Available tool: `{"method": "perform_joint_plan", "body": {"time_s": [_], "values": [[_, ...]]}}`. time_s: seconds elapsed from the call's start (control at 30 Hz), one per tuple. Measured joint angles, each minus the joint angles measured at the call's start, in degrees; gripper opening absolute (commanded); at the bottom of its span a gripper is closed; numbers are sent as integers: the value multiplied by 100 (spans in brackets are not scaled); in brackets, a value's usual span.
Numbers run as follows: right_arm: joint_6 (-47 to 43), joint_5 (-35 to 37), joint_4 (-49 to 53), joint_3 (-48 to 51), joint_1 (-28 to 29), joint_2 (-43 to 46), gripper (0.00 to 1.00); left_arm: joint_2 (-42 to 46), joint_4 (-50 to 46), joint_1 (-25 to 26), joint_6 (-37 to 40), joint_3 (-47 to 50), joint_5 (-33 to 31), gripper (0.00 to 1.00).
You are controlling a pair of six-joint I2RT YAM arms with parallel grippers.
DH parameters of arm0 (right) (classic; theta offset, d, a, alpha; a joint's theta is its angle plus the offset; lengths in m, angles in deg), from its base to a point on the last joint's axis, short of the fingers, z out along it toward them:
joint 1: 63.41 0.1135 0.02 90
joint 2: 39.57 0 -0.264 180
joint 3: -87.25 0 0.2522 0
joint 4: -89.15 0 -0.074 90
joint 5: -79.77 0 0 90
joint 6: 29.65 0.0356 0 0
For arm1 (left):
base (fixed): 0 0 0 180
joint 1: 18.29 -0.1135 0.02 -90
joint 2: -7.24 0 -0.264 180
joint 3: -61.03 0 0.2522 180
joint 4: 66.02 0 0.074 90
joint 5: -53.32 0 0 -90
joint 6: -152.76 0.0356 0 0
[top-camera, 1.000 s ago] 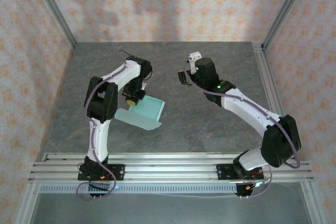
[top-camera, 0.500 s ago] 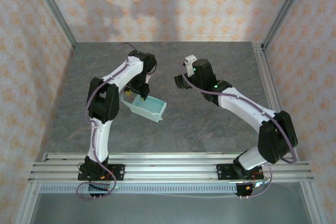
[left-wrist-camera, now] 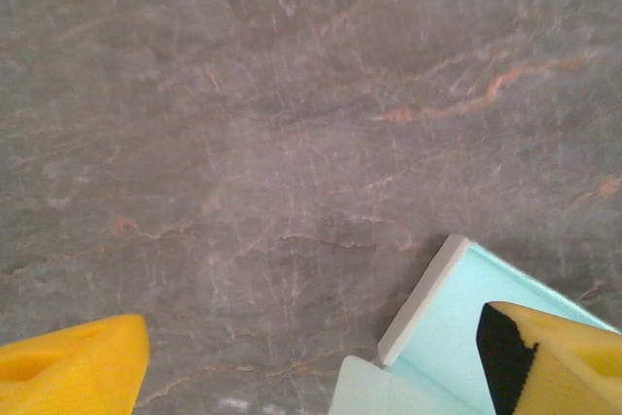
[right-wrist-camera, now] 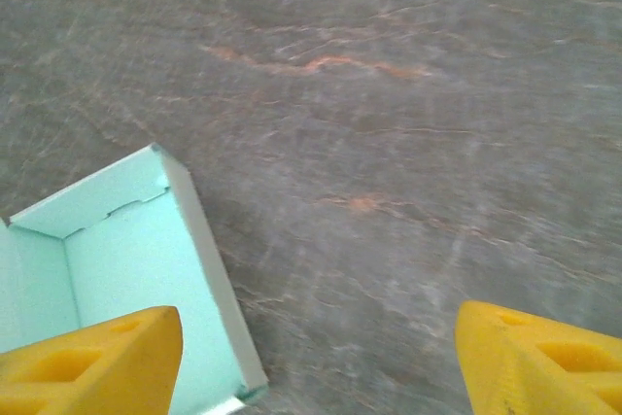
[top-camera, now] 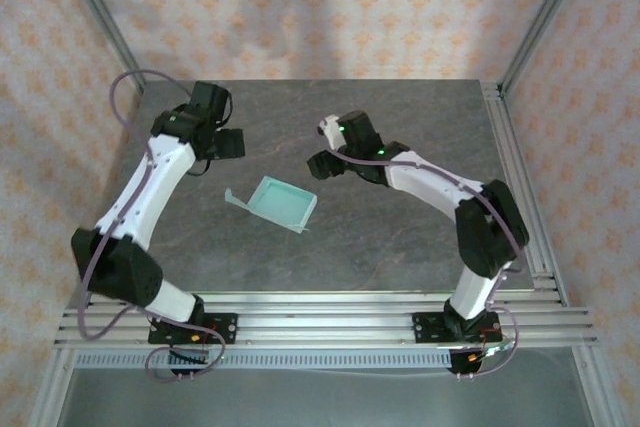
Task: Fold the paper box
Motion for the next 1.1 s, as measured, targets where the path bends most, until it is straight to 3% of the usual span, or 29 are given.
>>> {"method": "perform_joint_plan", "body": {"time_s": [0.17, 0.5, 0.83, 1.1], "values": [[28, -35, 81, -516, 437, -730, 75, 833, 201, 22, -111, 660, -173, 100], [645, 721, 538, -1637, 890, -2155, 75, 1836, 313, 26, -153, 1036, 111, 100], [1493, 1757, 1346, -2142, 758, -2463, 71, 1790, 636, 26, -238, 1095, 562, 100], [2081, 2166, 1355, -1384, 44, -2070, 70, 1635, 861, 120, -334, 1099, 726, 100]]}}
